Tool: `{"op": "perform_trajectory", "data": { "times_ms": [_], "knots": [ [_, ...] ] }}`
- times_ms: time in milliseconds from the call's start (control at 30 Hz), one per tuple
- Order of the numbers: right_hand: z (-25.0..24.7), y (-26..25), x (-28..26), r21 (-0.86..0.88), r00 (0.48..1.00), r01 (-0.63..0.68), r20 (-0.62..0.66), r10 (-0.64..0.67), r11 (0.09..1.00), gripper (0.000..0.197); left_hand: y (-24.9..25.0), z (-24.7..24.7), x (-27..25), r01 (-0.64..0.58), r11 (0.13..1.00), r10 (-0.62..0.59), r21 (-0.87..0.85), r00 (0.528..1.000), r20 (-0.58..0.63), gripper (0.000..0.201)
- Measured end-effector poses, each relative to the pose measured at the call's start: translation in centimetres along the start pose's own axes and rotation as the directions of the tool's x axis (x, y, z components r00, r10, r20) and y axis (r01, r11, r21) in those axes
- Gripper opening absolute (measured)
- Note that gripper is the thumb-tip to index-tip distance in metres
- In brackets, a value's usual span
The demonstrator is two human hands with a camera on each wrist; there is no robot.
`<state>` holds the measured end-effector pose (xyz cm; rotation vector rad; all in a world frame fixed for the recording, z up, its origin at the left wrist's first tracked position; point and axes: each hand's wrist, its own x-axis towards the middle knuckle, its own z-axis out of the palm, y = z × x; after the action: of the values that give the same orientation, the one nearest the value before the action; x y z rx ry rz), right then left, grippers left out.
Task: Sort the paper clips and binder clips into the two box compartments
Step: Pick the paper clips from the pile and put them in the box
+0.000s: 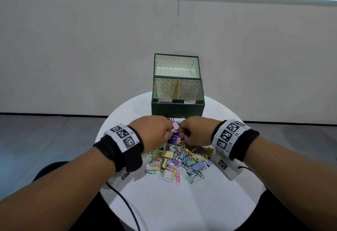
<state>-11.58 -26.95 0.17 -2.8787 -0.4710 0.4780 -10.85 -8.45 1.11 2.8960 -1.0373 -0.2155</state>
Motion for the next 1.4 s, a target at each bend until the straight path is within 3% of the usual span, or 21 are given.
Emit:
{"op": "perform_trajectory", "data": {
  "times_ms": [167, 233, 267, 300, 367, 433, 500, 533, 567, 600, 633, 667, 700, 733, 767, 833, 1000, 1100, 1267, 1400],
  "knots": [
    [-0.8, 1.5, -0.3, 0.183, 0.996, -0.036, -0.075, 0.05, 0.982, 0.021, 0.0, 0.4, -0.1, -0.04, 0.999, 0.04, -0.007, 0.999, 0.01, 0.014],
    [-1.2, 2.2, -0.5, 0.35, 0.993, -0.041, -0.089, 0.077, 0.936, 0.021, -0.2, 0.6, -0.1, -0.065, 0.997, 0.062, 0.045, 0.996, 0.058, 0.021],
    [-1.4, 2.5, -0.7, 0.504, 0.993, -0.042, -0.078, 0.094, 0.863, 0.02, -0.2, 0.6, -0.1, -0.073, 0.996, 0.069, 0.056, 0.995, 0.07, 0.025],
    [-1.6, 2.7, -0.8, 0.684, 0.992, -0.045, -0.055, 0.113, 0.728, 0.019, -0.3, 0.6, 0.0, -0.078, 0.995, 0.074, 0.059, 0.995, 0.069, 0.028],
    [-1.8, 3.1, -1.1, 0.937, 0.99, -0.059, 0.011, 0.142, 0.346, 0.022, -0.4, 0.8, 0.1, -0.085, 0.994, 0.081, 0.063, 0.995, 0.059, 0.035],
    [-2.0, 3.3, -1.3, 0.996, 0.985, -0.071, 0.062, 0.159, 0.048, 0.028, -0.4, 1.0, 0.2, -0.091, 0.994, 0.087, 0.068, 0.994, 0.062, 0.043],
    [-2.0, 3.3, -1.5, 0.991, 0.985, -0.099, 0.11, 0.13, -0.092, 0.021, -0.4, 1.1, 0.4, -0.12, 0.99, 0.115, 0.077, 0.991, 0.065, 0.045],
    [-2.0, 3.1, -1.7, 0.991, 0.987, -0.115, 0.122, 0.108, -0.069, 0.015, -0.2, 1.1, 0.5, -0.136, 0.987, 0.13, 0.084, 0.989, 0.071, 0.043],
    [-1.9, 2.8, -1.7, 0.992, 0.988, -0.122, 0.119, 0.095, 0.036, 0.013, -0.1, 1.0, 0.6, -0.148, 0.985, 0.142, 0.088, 0.987, 0.075, 0.04],
    [-1.8, 2.4, -1.8, 0.965, 0.991, -0.122, 0.104, 0.087, 0.232, 0.009, 0.0, 1.0, 0.6, -0.156, 0.983, 0.15, 0.092, 0.986, 0.072, 0.038],
    [-1.7, 1.8, -2.0, 0.861, 0.993, -0.111, 0.083, 0.08, 0.496, 0.008, 0.1, 0.8, 0.6, -0.155, 0.984, 0.15, 0.092, 0.987, 0.062, 0.035],
    [-1.7, 1.0, -2.2, 0.65, 0.996, -0.089, 0.061, 0.065, 0.755, 0.007, 0.2, 0.7, 0.6, -0.151, 0.984, 0.146, 0.094, 0.988, 0.051, 0.032],
    [-1.5, 0.4, -2.3, 0.388, 0.998, -0.058, 0.047, 0.042, 0.92, 0.005, 0.3, 0.6, 0.6, -0.145, 0.984, 0.142, 0.099, 0.989, 0.043, 0.03],
    [-1.3, -0.2, -2.4, 0.166, 0.999, -0.024, 0.05, 0.015, 0.986, 0.008, 0.3, 0.6, 0.6, -0.14, 0.984, 0.137, 0.109, 0.99, 0.043, 0.028],
    [-0.8, -0.5, -2.4, 0.026, 0.998, 0.003, 0.064, -0.005, 1.0, 0.016, 0.4, 0.6, 0.7, -0.133, 0.984, 0.127, 0.118, 0.99, 0.052, 0.027],
    [-0.2, -0.9, -2.5, -0.049, 0.996, 0.036, 0.081, -0.032, 0.998, 0.029, 0.4, 0.7, 0.7, -0.106, 0.986, 0.098, 0.125, 0.993, 0.065, 0.023],
    [-0.3, -0.3, -2.6, -0.002, 0.998, 0.024, 0.052, -0.024, 1.0, 0.011, 0.3, 1.2, 0.8, -0.048, 0.993, 0.046, 0.112, 0.999, 0.023, 0.022],
    [-0.1, 0.2, -2.7, -0.008, 0.998, 0.057, 0.025, -0.057, 0.998, 0.012, 0.2, 1.4, 0.7, -0.07, 0.992, 0.074, 0.105, 0.997, -0.032, 0.017],
    [-1.5, 1.5, -2.6, 0.144, 0.995, 0.047, -0.091, -0.034, 0.988, 0.003, -0.1, 1.1, 0.9, -0.066, 0.997, 0.069, 0.026, 0.985, -0.158, 0.016],
    [-1.4, 1.2, -2.5, 0.078, 1.0, -0.02, 0.019, 0.019, 0.997, 0.02, -0.2, 1.0, 1.4, 0.014, 1.0, -0.018, -0.025, 0.987, -0.161, 0.016]
  ]
}}
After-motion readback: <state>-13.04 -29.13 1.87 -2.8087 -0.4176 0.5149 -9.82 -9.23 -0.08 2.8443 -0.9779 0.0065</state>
